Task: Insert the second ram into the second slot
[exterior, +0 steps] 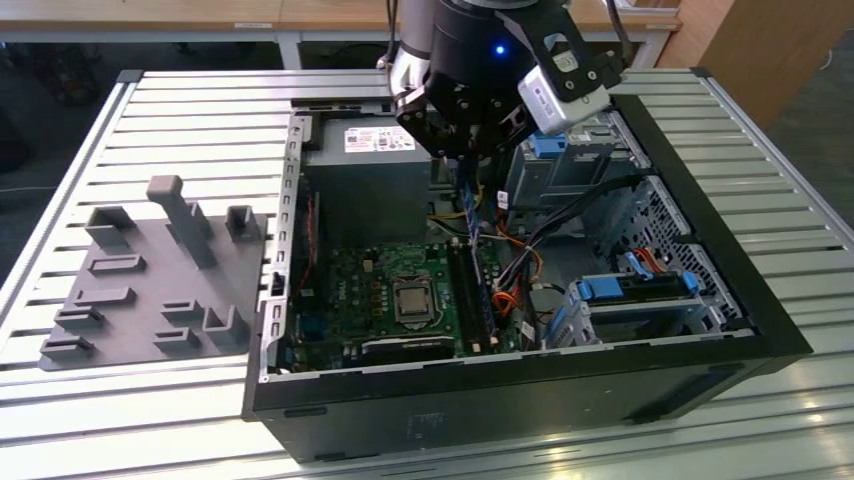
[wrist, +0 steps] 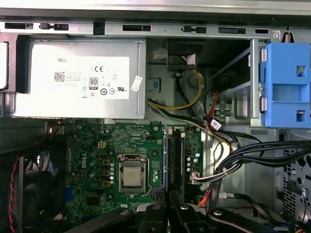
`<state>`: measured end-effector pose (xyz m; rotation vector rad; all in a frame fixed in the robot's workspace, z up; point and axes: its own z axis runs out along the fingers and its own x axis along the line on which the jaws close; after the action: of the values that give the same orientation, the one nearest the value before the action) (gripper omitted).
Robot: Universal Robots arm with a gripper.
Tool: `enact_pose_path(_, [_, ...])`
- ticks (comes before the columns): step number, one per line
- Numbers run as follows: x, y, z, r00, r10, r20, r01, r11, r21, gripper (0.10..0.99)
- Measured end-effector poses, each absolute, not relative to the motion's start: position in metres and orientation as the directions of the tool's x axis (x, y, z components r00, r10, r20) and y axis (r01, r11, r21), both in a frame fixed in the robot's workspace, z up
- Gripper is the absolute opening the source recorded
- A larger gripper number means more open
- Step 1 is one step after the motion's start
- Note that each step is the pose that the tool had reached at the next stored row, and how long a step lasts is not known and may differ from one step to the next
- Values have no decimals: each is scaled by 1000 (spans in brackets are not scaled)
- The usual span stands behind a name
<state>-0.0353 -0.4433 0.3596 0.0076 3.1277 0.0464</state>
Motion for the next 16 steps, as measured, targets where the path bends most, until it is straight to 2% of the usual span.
enact_pose_path(16, [-35, -443, 354, -1000, 5, -13, 5, 1000, 30, 137])
